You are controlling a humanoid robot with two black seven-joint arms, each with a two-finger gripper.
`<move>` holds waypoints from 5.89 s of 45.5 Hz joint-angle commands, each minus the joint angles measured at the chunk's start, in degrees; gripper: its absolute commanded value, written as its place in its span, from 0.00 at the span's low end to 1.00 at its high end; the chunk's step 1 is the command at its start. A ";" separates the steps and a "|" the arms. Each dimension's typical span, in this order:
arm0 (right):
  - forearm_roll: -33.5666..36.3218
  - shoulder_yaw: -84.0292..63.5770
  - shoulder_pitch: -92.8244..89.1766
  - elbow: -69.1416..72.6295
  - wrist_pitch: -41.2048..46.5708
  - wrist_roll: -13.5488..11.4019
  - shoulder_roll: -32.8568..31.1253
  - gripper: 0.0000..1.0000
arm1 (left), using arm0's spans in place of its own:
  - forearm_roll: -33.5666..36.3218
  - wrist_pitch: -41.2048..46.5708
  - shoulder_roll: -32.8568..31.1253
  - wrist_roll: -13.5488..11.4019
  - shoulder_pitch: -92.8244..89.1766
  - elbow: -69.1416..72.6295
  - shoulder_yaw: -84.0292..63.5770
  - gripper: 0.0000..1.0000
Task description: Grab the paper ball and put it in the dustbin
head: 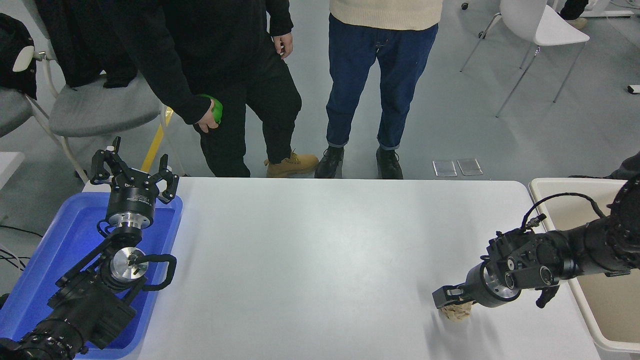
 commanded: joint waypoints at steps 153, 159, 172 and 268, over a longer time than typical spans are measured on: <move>1.62 26.25 -32.89 -55.92 -0.02 1.22 -17.64 0.03 | -0.01 0.00 0.07 -0.01 0.00 0.04 -0.09 0.99; 1.97 27.74 -32.89 -55.92 0.07 1.30 -17.55 1.00 | -0.01 0.00 0.07 -0.01 0.00 0.04 -0.09 0.99; 2.06 28.36 -32.80 -55.74 0.16 1.30 -17.64 1.00 | -0.01 0.00 0.07 -0.01 0.00 0.04 -0.09 0.99; 40.11 113.70 -44.84 -24.54 16.59 2.10 0.38 1.00 | -0.01 0.00 0.07 -0.01 0.00 0.04 -0.09 0.99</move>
